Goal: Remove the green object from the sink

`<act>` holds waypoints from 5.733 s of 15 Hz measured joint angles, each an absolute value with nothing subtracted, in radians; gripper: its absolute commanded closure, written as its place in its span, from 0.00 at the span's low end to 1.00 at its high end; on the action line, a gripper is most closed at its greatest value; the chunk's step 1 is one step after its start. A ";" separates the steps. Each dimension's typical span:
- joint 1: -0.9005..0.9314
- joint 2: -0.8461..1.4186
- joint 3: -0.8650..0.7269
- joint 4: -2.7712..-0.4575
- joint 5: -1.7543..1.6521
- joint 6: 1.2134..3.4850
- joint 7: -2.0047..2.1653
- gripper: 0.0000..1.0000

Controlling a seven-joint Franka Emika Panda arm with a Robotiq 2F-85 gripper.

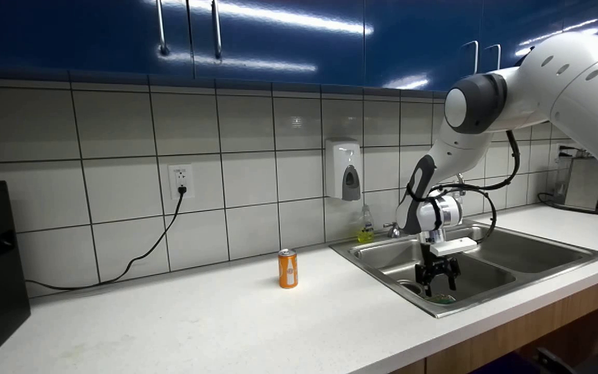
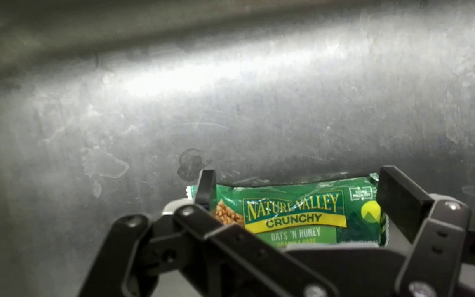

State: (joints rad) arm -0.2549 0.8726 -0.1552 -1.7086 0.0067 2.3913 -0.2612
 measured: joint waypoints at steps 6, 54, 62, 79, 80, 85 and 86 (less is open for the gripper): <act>-0.260 0.877 -0.146 -1.696 0.114 2.390 -0.087 0.00; -0.173 1.016 -0.247 -1.596 0.281 2.454 0.860 0.75; -0.172 1.017 -0.247 -1.593 0.281 2.458 0.860 0.87; -0.113 0.825 -0.270 -1.739 0.221 2.533 0.771 0.87; -0.115 0.803 -0.268 -1.762 0.214 2.533 0.718 0.87; -0.119 0.680 -0.267 -1.883 0.189 2.533 0.450 0.87; -0.121 0.656 -0.264 -1.907 0.188 2.533 0.397 0.87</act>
State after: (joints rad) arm -0.1211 0.6561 -0.2639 -1.9069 0.1883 2.5327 0.3970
